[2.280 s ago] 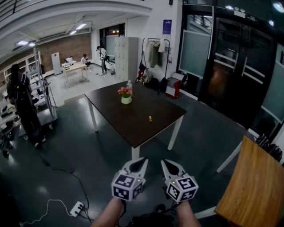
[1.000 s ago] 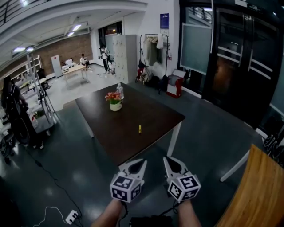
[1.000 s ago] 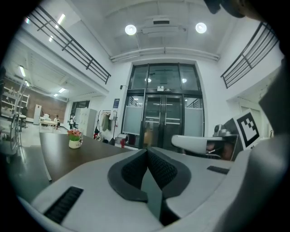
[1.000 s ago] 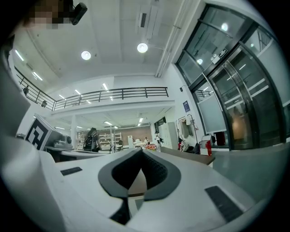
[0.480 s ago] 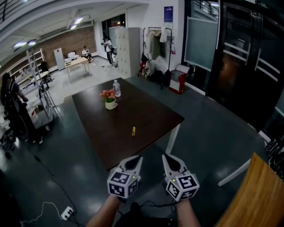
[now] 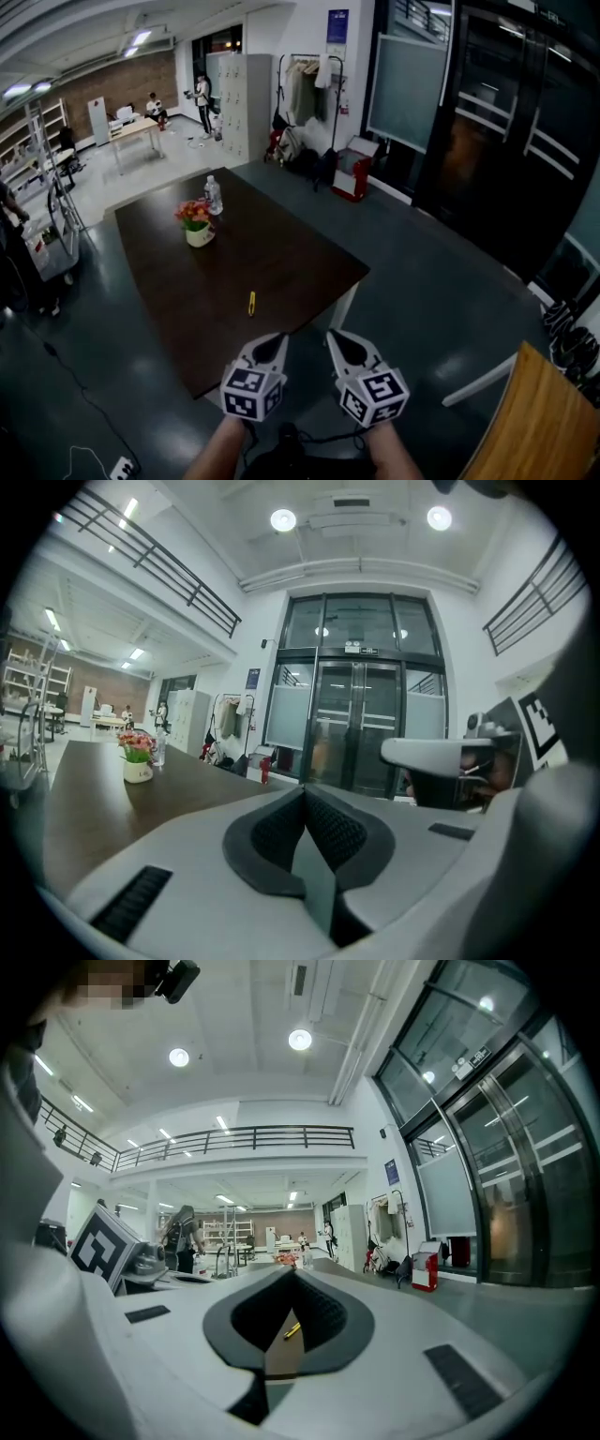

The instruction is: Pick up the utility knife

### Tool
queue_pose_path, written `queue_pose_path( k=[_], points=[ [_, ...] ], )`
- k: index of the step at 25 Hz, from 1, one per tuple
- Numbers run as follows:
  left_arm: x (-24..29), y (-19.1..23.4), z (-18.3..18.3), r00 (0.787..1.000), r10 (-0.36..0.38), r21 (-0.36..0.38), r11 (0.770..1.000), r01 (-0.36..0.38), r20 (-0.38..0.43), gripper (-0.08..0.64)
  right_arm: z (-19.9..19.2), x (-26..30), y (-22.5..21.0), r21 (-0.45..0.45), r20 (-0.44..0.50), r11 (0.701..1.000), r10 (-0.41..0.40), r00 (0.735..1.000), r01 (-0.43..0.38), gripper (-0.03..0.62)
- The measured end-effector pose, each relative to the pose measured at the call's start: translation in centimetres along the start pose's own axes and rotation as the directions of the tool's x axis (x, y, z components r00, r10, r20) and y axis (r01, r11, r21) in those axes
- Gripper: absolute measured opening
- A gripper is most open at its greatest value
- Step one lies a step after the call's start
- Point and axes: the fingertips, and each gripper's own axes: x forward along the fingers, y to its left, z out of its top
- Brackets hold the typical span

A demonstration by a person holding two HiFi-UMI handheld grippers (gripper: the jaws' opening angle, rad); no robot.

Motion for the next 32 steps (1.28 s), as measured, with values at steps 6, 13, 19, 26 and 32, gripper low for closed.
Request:
queue_pose_path(
  k=[6, 13, 19, 26, 32],
  points=[
    [6.0, 4.7, -0.2, 1.000, 0.016, -0.032, 0.999, -0.017, -0.020, 0.008, 0.1, 6.6, -3.2, -0.015, -0.044, 0.999, 0.031, 0.999, -0.032, 0.008],
    [9.6, 10.7, -2.2, 0.992, 0.098, -0.088, 0.991, -0.105, -0.081, 0.008, -0.5, 13.2, -4.6, -0.031, -0.096, 0.995, 0.089, 0.991, -0.093, 0.008],
    [10.9, 14.7, -3.9, 0.970, 0.200, -0.122, 0.969, -0.217, -0.135, 0.008, -1.8, 17.7, -4.9, -0.017, -0.151, 0.984, 0.171, 0.974, -0.176, 0.009],
    [11.6, 18.4, -4.3, 0.921, 0.356, -0.117, 0.919, -0.376, -0.157, 0.008, -3.0, 22.5, -5.1, -0.008, -0.186, 0.949, 0.309, 0.933, -0.316, 0.009],
    [12.8, 19.0, -3.5, 0.867, 0.472, -0.124, 0.862, -0.492, -0.159, 0.008, -3.0, 25.4, -6.0, 0.017, -0.196, 0.885, 0.458, 0.867, -0.464, 0.009]
  ],
)
